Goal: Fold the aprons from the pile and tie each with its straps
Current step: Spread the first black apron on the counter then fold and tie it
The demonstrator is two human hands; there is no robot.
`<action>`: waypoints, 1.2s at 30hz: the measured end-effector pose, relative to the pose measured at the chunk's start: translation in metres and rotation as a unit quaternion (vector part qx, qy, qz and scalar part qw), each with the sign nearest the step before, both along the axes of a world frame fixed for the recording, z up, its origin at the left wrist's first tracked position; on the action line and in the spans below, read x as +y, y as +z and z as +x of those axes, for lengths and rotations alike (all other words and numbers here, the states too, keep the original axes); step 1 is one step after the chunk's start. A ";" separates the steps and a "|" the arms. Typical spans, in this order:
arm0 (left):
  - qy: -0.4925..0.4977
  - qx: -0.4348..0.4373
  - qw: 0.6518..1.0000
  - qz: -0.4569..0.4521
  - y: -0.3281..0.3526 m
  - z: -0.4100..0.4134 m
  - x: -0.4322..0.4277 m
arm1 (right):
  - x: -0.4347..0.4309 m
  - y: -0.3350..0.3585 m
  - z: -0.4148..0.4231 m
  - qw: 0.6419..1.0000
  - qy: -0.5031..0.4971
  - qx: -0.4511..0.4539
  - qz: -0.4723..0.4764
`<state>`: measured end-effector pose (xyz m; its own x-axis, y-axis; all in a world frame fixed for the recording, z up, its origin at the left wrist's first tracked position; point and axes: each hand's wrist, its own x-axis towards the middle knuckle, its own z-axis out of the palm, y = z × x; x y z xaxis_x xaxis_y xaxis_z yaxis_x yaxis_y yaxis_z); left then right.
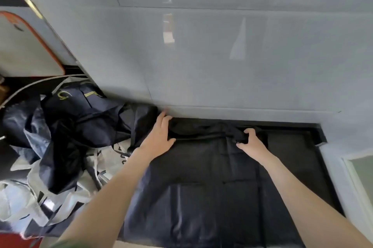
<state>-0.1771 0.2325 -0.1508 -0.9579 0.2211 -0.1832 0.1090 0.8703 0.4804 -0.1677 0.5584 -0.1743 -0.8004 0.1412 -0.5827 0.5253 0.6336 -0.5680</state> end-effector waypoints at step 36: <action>-0.221 -0.205 0.937 -0.177 0.064 -0.028 0.020 | 0.004 -0.018 0.013 0.983 -0.166 0.067 -0.025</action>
<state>-0.2055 0.2529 -0.0869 -0.6208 0.4354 -0.6519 0.3658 0.8964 0.2503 -0.1549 0.5621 -0.1927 -0.7850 0.3816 -0.4880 0.6169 0.4088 -0.6725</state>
